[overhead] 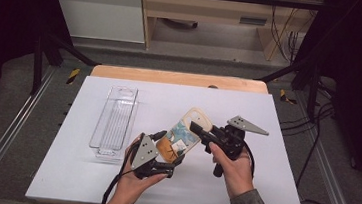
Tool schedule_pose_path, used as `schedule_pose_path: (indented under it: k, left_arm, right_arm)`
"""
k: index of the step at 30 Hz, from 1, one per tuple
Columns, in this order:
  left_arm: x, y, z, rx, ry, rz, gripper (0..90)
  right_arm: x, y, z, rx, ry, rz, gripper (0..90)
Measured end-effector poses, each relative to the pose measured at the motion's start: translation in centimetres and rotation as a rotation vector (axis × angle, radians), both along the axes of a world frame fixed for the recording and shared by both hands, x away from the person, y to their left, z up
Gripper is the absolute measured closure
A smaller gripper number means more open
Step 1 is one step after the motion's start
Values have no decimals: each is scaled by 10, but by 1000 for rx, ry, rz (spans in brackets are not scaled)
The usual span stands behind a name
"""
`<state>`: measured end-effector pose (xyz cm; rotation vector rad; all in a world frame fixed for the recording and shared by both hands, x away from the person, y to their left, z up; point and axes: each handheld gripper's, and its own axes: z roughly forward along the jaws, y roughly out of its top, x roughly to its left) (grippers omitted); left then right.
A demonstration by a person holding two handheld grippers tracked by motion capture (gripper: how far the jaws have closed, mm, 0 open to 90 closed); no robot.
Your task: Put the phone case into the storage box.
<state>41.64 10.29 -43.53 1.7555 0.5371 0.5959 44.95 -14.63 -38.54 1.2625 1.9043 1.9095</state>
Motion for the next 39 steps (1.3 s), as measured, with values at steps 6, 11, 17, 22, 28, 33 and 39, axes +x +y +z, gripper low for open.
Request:
schedule_pose_path:
  k: [6, 11, 17, 22, 28, 33, 39]
  left_arm:
    - [3, 2, -6, 2, 12, -5, 112]
    - [5, 3, -10, -1, 18, -9, 112]
    - [7, 3, -16, 4, 24, -12, 112]
    - [8, 3, -21, 7, 32, -10, 111]
    - [8, 3, -22, 8, 24, -5, 111]
    - [7, 2, -22, 9, 17, 0, 109]
    - [7, 1, -24, -1, 18, 4, 77]
  right_arm:
    - [3, -2, -6, 49, 33, 4, 731]
    - [5, -1, -7, 65, 41, 25, 779]
    - [7, 0, -9, 78, 48, 67, 820]
    - [6, 4, -8, 83, 48, 108, 855]
    - [3, 9, -5, 59, 20, 131, 864]
    - [0, 11, -2, 37, -8, 145, 866]
    - [-4, 16, 2, -11, -44, 152, 865]
